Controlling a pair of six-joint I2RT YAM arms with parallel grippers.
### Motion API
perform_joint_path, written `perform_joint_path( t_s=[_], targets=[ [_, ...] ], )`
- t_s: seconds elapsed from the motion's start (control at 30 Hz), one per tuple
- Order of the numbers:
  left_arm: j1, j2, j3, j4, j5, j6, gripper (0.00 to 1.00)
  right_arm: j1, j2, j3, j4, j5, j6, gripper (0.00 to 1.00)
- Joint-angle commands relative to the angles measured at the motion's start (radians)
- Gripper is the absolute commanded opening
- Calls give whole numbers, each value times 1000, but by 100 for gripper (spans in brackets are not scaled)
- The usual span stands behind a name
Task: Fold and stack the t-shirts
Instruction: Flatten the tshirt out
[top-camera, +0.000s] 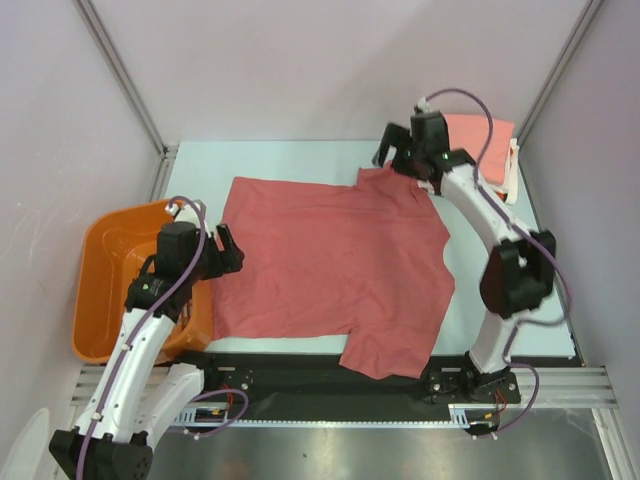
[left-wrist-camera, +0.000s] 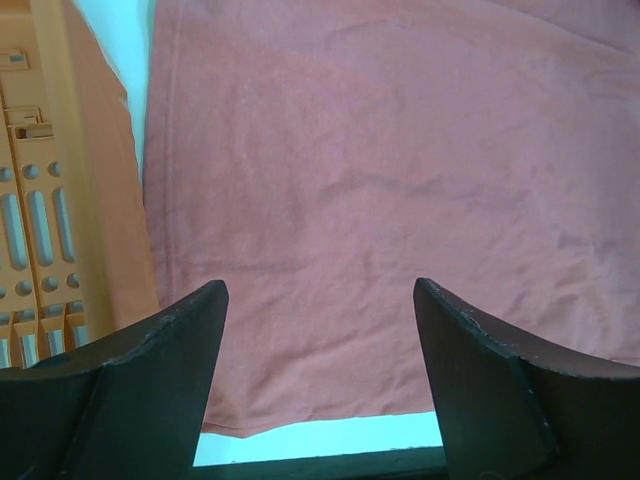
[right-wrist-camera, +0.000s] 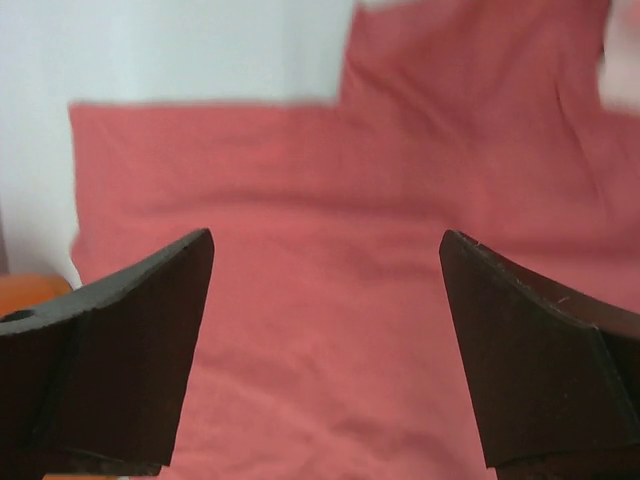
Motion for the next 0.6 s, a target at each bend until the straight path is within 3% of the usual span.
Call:
perform_joint_path(
  t_s=[0.0,0.07,0.1,0.23,0.43,0.57],
  targets=[
    [-1,28,-5,31,-16,-7,81,92,-203,-314,-168,129,43,100],
    [-2,66,-13,32,3,-21,81,100,-354,-465,-153,132,72,100],
    [-5,92,-15,38,41,-33,78,92,-399,-594,-144,99,101,100],
    [-47,288,-2,48,60,-75,75,38,-554,-840,-69,-53,148,100],
    [-104,427,-28,172,118,-165,74,-87,-546,-1044,85,-326,164,99],
    [-110,514,-41,222,152,-188,73,-153,-455,-1068,91,-334,137,99]
  ],
)
